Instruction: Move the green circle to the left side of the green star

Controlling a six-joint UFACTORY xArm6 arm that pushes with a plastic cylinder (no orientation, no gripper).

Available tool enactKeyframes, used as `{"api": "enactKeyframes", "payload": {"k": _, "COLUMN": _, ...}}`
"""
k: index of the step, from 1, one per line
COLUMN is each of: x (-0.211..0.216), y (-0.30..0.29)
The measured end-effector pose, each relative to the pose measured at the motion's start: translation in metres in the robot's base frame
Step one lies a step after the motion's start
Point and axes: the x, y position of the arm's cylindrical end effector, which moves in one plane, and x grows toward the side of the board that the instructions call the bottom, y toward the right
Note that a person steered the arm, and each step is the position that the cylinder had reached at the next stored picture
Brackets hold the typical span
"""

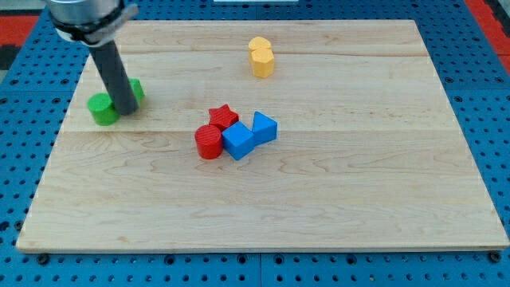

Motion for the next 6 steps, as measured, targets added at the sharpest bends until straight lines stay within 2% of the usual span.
{"api": "enactKeyframes", "payload": {"k": 1, "x": -0.012, "y": 0.001}}
{"api": "enactKeyframes", "payload": {"k": 2, "x": -0.005, "y": 0.041}}
{"api": "enactKeyframes", "payload": {"k": 3, "x": 0.027, "y": 0.043}}
{"api": "enactKeyframes", "payload": {"k": 4, "x": 0.036, "y": -0.013}}
{"api": "enactKeyframes", "payload": {"k": 5, "x": 0.026, "y": -0.061}}
{"api": "enactKeyframes", "payload": {"k": 6, "x": 0.004, "y": -0.055}}
